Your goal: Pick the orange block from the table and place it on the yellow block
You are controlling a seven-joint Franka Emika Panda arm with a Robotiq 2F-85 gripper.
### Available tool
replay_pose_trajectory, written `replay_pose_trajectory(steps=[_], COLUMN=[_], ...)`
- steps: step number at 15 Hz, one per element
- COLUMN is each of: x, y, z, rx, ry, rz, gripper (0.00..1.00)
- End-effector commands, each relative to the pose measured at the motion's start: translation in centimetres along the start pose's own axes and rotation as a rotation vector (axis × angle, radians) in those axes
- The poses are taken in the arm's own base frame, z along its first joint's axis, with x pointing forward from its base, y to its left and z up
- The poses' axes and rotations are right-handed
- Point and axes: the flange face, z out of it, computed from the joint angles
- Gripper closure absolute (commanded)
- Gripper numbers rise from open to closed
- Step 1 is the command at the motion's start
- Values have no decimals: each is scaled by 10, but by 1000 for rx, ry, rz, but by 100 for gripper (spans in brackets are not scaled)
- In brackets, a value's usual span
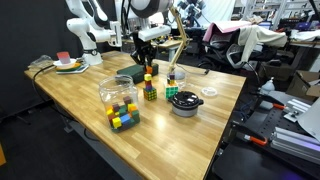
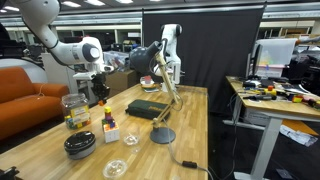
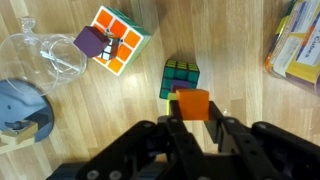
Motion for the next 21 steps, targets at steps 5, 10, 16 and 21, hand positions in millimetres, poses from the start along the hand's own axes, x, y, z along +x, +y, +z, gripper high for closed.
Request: replay_pose_trajectory(steps=[5,10,16,21], x=[11,17,15,15], y=[3,1,-1,-1], z=[0,4,6,6], rx=[5,18,6,6], ry=[-17,-21,0,0], rz=[-6,-25,-16,-16], gripper=[93,93,71,93])
